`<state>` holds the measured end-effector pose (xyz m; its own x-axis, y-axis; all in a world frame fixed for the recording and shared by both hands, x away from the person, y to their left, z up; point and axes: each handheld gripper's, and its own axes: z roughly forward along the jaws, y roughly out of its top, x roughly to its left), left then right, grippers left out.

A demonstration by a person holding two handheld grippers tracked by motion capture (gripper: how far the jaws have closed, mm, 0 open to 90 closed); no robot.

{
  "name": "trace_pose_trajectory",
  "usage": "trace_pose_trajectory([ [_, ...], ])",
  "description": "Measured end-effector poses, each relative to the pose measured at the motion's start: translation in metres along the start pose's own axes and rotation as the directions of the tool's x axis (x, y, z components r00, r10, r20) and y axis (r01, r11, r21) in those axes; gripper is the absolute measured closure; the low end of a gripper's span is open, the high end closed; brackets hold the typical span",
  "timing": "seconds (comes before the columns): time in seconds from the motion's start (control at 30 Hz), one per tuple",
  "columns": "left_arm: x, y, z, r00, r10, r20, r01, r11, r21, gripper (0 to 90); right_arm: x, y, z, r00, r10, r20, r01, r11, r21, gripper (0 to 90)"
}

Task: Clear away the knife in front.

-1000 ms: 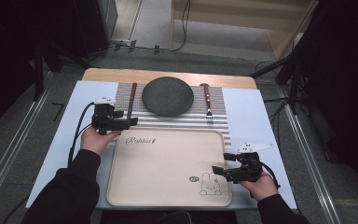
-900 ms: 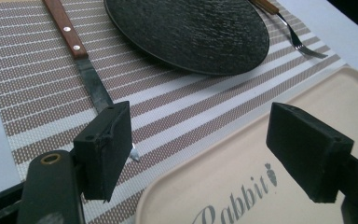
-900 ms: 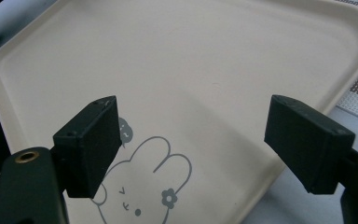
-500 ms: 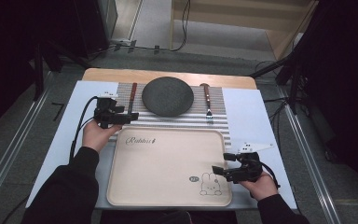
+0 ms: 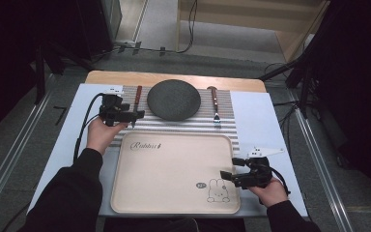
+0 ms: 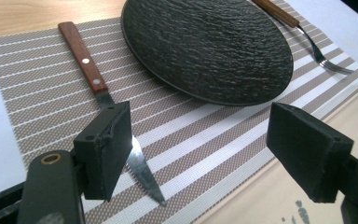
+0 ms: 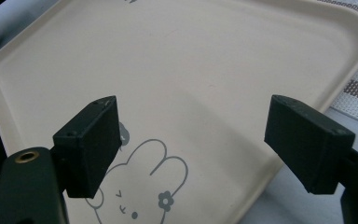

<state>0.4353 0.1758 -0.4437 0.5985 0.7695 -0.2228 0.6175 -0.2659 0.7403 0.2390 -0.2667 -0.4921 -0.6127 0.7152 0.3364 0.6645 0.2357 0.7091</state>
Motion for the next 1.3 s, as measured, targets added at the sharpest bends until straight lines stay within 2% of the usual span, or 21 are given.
trace_pose_trajectory([
  [0.17, 0.004, 0.009, 0.005, 0.9998, -0.005, 0.021, 0.005, 1.0000, -0.001, 23.2, 0.001, 0.001, 0.000, 1.0000, -0.003, -0.008, 0.003, 1.000, -0.003, 16.6],
  [0.3, 0.006, 0.014, 0.006, 0.9998, 0.008, 0.019, -0.008, 1.0000, 0.003, 23.2, 0.001, 0.001, 0.001, 0.9999, -0.004, -0.011, 0.004, 1.000, 0.000, 16.6],
  [0.37, 0.007, 0.017, 0.008, 0.9996, 0.021, 0.020, -0.021, 0.9998, 0.007, 23.2, 0.001, 0.001, 0.001, 0.9999, -0.004, -0.013, 0.004, 1.000, -0.001, 16.6],
  [0.47, 0.007, 0.022, 0.012, 0.9980, 0.063, 0.013, -0.063, 0.9979, 0.018, 23.2, 0.001, 0.001, 0.001, 0.9999, -0.006, -0.014, 0.006, 1.000, -0.003, 16.6],
  [0.6, 0.009, 0.023, 0.017, 0.9968, 0.076, 0.026, -0.076, 0.9970, 0.011, 23.2, 0.001, 0.002, 0.002, 0.9999, -0.008, -0.014, 0.008, 1.000, 0.000, 16.6],
  [0.63, 0.012, 0.023, 0.019, 0.9970, 0.067, 0.040, -0.068, 0.9976, 0.018, 23.2, 0.001, 0.002, 0.002, 0.9999, -0.007, -0.014, 0.007, 1.000, 0.000, 16.6],
  [0.73, 0.015, 0.024, 0.022, 0.9968, 0.063, 0.048, -0.064, 0.9978, 0.019, 23.2, 0.001, 0.002, 0.002, 0.9999, -0.006, -0.014, 0.006, 1.000, 0.001, 16.6],
  [0.93, 0.022, 0.030, 0.027, 0.9970, 0.071, 0.029, -0.072, 0.9972, 0.021, 23.3, 0.001, 0.002, 0.002, 0.9998, -0.006, -0.017, 0.006, 1.000, 0.001, 16.6],
  [1.2, 0.030, 0.039, 0.032, 0.9990, 0.036, 0.025, -0.037, 0.9993, 0.000, 24.9, 0.001, 0.002, 0.002, 0.9998, -0.009, -0.018, 0.009, 1.000, 0.001, 16.6],
  [1.3, 0.033, 0.042, 0.036, 0.9992, 0.038, 0.011, -0.038, 0.9992, 0.014, 24.9, 0.001, 0.002, 0.001, 0.9998, -0.006, -0.019, 0.006, 1.000, 0.001, 16.6],
])
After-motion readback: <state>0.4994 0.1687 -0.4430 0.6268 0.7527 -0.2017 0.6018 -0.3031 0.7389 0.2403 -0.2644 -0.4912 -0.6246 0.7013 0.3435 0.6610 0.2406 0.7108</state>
